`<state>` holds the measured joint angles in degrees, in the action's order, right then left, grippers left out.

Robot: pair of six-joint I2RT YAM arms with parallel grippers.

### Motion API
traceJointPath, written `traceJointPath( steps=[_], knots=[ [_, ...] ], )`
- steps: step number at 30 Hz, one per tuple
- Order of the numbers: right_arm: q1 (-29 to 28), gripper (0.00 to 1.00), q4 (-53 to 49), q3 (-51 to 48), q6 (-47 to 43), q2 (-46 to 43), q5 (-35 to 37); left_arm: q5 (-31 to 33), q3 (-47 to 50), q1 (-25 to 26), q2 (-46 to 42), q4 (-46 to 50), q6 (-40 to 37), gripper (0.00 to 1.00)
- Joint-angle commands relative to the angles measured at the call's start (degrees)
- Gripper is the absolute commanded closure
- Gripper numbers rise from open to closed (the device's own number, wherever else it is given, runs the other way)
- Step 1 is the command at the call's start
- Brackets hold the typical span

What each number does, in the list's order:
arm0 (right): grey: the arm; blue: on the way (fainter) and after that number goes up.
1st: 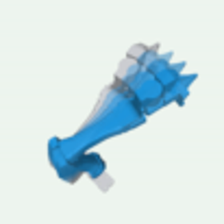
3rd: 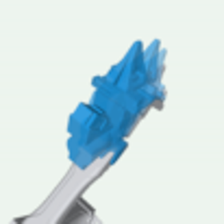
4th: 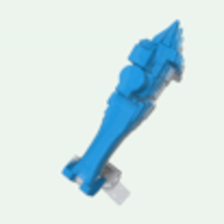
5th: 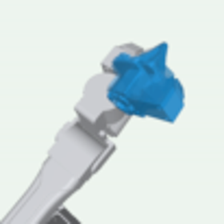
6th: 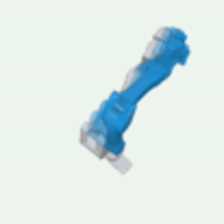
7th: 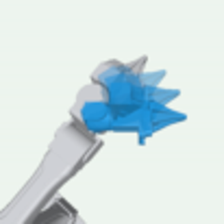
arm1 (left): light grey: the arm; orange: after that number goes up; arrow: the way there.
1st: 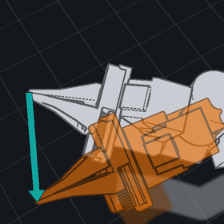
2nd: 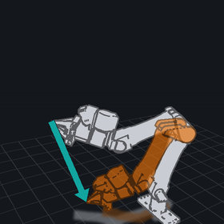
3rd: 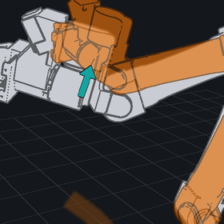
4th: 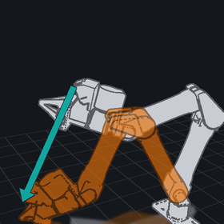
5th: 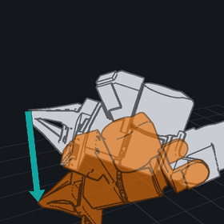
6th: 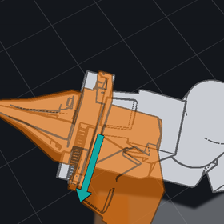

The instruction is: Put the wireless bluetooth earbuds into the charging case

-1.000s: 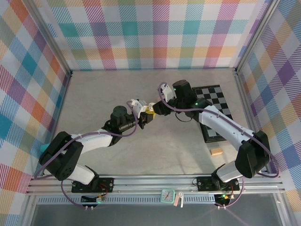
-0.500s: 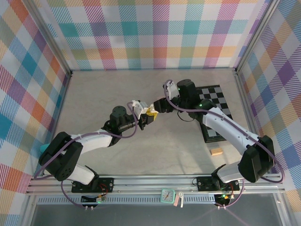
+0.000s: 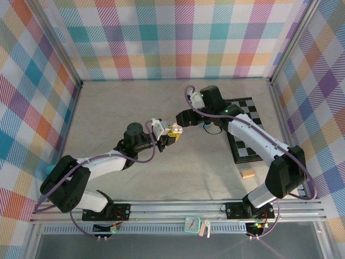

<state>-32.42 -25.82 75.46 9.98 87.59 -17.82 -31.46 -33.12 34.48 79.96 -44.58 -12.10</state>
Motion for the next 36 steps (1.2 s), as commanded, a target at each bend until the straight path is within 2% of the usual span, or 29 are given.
traceJointPath(
  steps=[1,16,19,22,26,29,36],
  knots=[
    [-0.34,0.36,-5.26,0.48,-4.94,-1.21,-4.3,2.05,-0.21,0.26,-1.72,-1.22,-0.95,0.86],
    [-0.27,0.36,0.11,-3.27,-11.69,-8.64,-2.72,-0.59,-0.89,-1.12,-0.83,-2.1,2.2,0.87],
    [-0.27,0.34,2.52,-5.09,-14.91,-9.82,-5.77,-4.59,-0.87,-1.51,-0.95,-2.79,2.28,0.86],
    [-0.27,0.3,4.57,-9.35,-25.91,-12.19,-13.45,-10.99,-1.69,-2.17,-1.04,-2.45,3.1,0.86],
    [-0.26,0.3,2.95,-11.89,-37.42,-14.62,-17.58,-19.72,-4.2,-2.49,-1.76,2.51,2.79,0.86],
    [-0.27,0.33,0.73,-11.27,-41.26,-14.36,-18.77,-23.15,-5.44,-2.49,-2.12,5.01,2.42,0.86],
    [-0.27,0.54,-2.42,-8.84,-41.62,-10.88,-19.31,-25.34,-6.37,-2.49,-2.09,5.18,3.48,0.86]
  ],
)
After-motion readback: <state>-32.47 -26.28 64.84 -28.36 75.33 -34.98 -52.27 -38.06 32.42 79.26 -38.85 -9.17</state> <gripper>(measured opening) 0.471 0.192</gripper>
